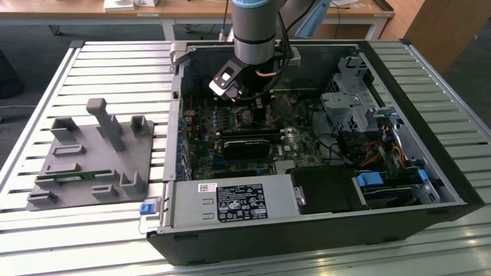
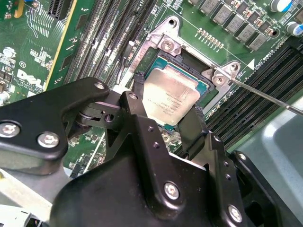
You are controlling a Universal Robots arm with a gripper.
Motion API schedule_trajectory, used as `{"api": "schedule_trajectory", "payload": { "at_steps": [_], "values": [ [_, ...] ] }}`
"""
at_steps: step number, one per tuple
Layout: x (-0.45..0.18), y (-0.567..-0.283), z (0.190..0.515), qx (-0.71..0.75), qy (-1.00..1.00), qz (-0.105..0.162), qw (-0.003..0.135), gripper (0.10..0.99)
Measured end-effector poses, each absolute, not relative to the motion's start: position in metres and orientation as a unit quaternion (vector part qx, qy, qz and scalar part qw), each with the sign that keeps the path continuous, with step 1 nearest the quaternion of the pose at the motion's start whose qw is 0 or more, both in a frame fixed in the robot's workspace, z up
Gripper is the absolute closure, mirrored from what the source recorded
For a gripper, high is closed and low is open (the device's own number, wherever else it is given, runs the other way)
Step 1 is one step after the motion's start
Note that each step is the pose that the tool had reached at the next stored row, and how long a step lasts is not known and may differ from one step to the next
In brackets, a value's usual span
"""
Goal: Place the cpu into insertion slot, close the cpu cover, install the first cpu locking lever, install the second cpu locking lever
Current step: 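Place the cpu into insertion slot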
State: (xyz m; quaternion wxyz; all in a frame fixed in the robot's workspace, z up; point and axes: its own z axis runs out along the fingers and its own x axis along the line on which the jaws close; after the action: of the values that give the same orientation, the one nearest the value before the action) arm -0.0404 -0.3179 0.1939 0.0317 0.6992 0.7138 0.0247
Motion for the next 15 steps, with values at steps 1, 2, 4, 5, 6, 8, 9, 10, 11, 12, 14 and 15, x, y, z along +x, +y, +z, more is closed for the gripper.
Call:
{"api": "schedule_trajectory", "payload": {
  "at_steps": [1,2,4,5,6,8,9,10,11,12,14,15],
  "values": [
    [-0.0404,-0.3179,0.1939,0.699,0.714,0.025,0.032,0.537],
    [-0.0403,-0.3178,0.1939,0.699,0.714,0.025,0.032,0.537],
    [-0.0402,-0.3176,0.1939,0.699,0.714,0.025,0.032,0.475],
    [-0.0402,-0.3175,0.1939,0.699,0.714,0.025,0.032,0.475],
    [-0.0402,-0.3175,0.1939,0.699,0.714,0.025,0.032,0.475],
    [-0.0402,-0.3174,0.1939,0.699,0.714,0.025,0.032,0.475],
    [-0.0402,-0.3174,0.1939,0.699,0.714,0.025,0.032,0.475],
    [-0.0402,-0.3174,0.1939,0.699,0.714,0.025,0.032,0.475],
    [-0.0402,-0.3174,0.1939,0.699,0.714,0.025,0.032,0.475],
    [-0.0402,-0.3174,0.194,0.699,0.714,0.025,0.032,0.475],
    [-0.0402,-0.3174,0.1945,0.699,0.714,0.025,0.032,0.475],
    [-0.0402,-0.3174,0.1947,0.699,0.714,0.025,0.032,0.475]
  ]
}}
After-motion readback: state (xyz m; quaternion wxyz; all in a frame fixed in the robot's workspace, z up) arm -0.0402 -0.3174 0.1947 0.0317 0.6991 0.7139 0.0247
